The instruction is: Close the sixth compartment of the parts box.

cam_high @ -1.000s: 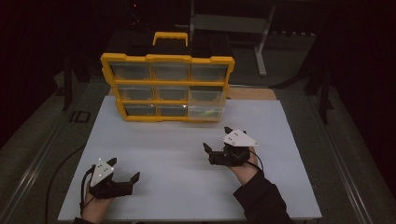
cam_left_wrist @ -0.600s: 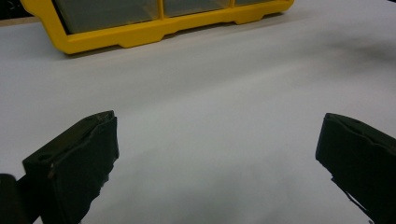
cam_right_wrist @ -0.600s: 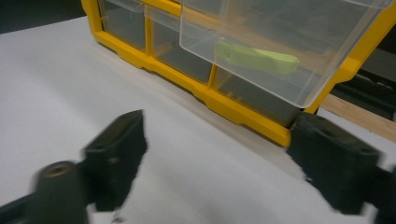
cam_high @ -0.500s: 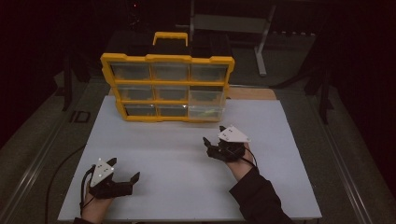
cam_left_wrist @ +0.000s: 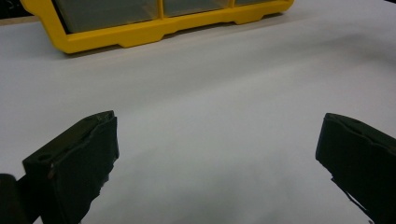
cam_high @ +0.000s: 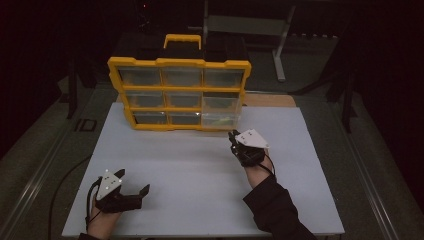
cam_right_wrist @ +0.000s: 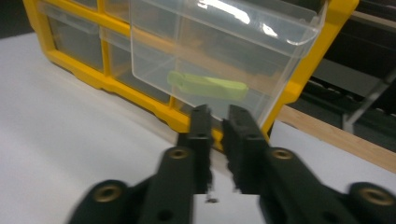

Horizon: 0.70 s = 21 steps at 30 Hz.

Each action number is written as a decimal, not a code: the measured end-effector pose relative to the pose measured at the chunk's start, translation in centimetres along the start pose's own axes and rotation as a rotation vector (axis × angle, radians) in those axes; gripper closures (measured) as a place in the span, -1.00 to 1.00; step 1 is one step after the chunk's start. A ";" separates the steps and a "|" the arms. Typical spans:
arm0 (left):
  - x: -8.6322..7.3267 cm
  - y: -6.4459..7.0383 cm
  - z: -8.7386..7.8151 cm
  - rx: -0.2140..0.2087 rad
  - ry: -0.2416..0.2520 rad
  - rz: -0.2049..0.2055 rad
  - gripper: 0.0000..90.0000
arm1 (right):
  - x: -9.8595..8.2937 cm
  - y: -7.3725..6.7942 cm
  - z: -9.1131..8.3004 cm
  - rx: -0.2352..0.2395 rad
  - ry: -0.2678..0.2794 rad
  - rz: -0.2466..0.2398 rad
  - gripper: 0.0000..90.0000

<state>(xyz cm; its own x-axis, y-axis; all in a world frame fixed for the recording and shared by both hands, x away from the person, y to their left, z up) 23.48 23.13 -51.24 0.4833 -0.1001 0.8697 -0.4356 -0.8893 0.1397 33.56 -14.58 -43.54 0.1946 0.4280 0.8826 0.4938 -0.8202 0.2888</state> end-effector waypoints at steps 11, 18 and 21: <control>0.0 -0.1 0.0 -0.002 0.004 -0.005 -1.00 | 0.5 0.4 0.8 0.001 -0.023 0.010 1.00; 0.0 0.0 0.0 -0.001 0.004 -0.003 -1.00 | 0.6 0.6 1.5 -0.003 -0.008 -0.019 1.00; 0.0 0.0 0.0 -0.002 0.003 -0.006 -1.00 | 0.7 0.6 1.7 0.003 -0.002 -0.021 1.00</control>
<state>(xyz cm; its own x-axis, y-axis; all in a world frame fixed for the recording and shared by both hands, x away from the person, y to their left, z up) 23.50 23.15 -51.24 0.4832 -0.0932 0.8705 -0.4339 -0.8891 0.1457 35.44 -14.14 -43.35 0.1855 0.4460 0.8756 0.5002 -0.8098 0.3066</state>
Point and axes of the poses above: each handheld gripper's, and its own axes: z roughly forward along the jaws, x roughly out of its top, y roughly to its right, the point moved 1 cm from there along z, roughly forward along the jaws, and after that the axes turned 7 degrees about -z, right-handed, at the moved point
